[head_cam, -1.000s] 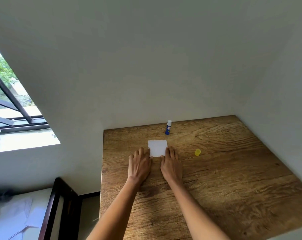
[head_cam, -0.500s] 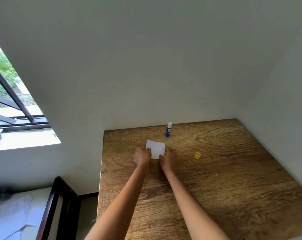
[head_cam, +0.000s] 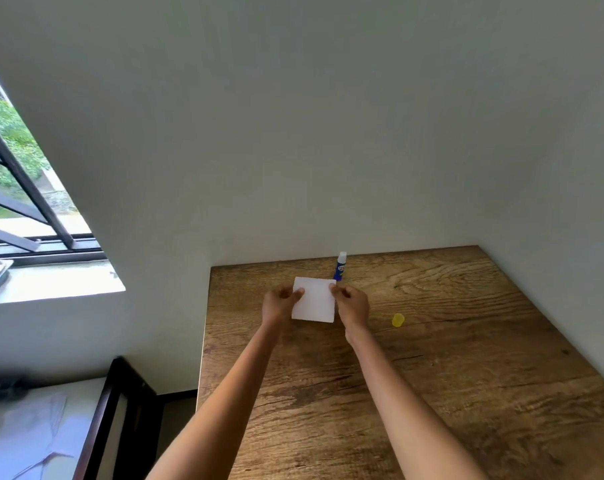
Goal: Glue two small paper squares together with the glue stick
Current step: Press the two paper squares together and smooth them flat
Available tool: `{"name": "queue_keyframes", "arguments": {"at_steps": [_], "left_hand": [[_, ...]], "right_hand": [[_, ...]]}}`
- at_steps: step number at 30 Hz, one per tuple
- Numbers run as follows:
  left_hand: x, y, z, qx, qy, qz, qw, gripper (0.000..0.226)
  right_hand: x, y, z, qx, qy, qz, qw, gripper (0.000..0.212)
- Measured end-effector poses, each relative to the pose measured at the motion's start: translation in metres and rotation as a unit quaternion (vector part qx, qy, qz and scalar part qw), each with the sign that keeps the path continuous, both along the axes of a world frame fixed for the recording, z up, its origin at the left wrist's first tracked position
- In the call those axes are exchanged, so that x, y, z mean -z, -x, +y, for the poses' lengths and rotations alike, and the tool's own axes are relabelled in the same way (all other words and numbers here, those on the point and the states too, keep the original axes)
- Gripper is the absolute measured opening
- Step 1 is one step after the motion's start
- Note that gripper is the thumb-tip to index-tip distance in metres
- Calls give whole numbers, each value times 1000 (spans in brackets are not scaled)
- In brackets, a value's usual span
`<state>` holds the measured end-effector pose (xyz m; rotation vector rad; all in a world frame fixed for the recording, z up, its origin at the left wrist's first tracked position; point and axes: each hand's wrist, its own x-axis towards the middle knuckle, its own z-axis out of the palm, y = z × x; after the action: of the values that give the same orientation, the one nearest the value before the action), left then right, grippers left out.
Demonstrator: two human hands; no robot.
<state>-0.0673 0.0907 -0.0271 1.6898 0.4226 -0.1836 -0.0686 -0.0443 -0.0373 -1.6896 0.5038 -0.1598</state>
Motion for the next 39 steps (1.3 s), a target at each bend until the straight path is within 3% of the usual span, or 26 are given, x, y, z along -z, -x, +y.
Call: {"name": "queue_keyframes", "arguments": {"at_steps": [3, 6, 10, 15, 19, 23, 29, 30, 32, 34, 36, 39], "left_hand": [[-8, -5, -2, 40, -148, -70, 986, 67], [-18, -11, -7, 94, -254, -111, 956, 43], [-21, -15, -10, 114, -269, -131, 947, 26], [-20, -18, -9, 52, -229, -122, 964, 18], [-19, -20, -2, 1, -174, -57, 983, 24], [-11, -20, 5, -43, -45, -33, 998, 17], [-14, -13, 12, -106, 83, -8, 991, 13], [-12, -13, 13, -106, 58, -17, 993, 13], [-11, -14, 15, -98, -78, -50, 991, 18], [-16, -13, 18, -64, -207, -120, 969, 25], [-21, -14, 17, 24, -283, -171, 944, 23], [-22, -13, 8, 153, -347, -159, 912, 22]], "right_hand": [[-5, 0, -2, -54, 59, -15, 997, 21], [-11, 1, 1, -114, 88, -24, 989, 24], [-15, -2, 5, -141, 140, -24, 980, 23], [-18, -1, 0, -158, 151, -21, 976, 27], [-17, 6, -11, -175, 142, 2, 974, 26], [-12, 11, -12, -166, 118, 15, 979, 24], [-12, 14, -5, -141, 62, 22, 988, 24], [-12, 13, -4, -139, 69, 22, 988, 24], [-13, 10, -3, -144, 93, 18, 985, 24], [-14, 7, -4, -162, 142, 9, 976, 24], [-18, 6, -2, -182, 188, -1, 965, 23], [-21, 4, 2, -198, 203, -19, 959, 22]]}}
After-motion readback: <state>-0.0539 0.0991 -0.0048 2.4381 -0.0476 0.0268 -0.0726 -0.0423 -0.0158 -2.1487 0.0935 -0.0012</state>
